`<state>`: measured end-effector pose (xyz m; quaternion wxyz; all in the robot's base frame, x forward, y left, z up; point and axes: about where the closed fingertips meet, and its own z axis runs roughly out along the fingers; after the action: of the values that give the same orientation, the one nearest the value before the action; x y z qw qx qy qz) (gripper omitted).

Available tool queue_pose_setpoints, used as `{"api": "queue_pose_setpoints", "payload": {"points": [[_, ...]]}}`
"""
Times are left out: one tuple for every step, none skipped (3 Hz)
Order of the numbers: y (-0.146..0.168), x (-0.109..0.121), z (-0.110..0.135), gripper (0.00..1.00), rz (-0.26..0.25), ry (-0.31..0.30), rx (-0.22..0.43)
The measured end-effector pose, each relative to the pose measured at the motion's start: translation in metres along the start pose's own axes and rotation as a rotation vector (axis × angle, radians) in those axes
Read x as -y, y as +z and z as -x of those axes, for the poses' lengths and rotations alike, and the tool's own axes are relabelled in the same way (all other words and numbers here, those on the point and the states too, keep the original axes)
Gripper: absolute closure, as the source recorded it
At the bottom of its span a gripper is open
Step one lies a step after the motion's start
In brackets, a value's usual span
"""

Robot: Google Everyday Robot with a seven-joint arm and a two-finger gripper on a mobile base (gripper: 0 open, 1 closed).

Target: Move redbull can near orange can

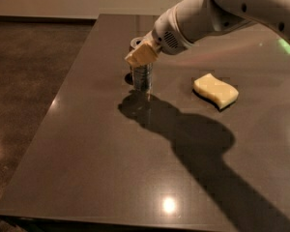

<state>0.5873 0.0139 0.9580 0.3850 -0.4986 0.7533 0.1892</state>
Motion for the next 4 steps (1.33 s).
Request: {"api": "queue_pose_setpoints", "payload": {"points": [[0.004,0.013,-0.010,1.00,-0.025,0.029,-0.024],[0.010,0.021,-0.020,1.00,-0.048,0.069,-0.046],[0.010,0.029,-0.031,1.00,-0.075,0.123,-0.062],[0.009,0.033,-0.037,0.82,-0.108,0.161,-0.057]]}}
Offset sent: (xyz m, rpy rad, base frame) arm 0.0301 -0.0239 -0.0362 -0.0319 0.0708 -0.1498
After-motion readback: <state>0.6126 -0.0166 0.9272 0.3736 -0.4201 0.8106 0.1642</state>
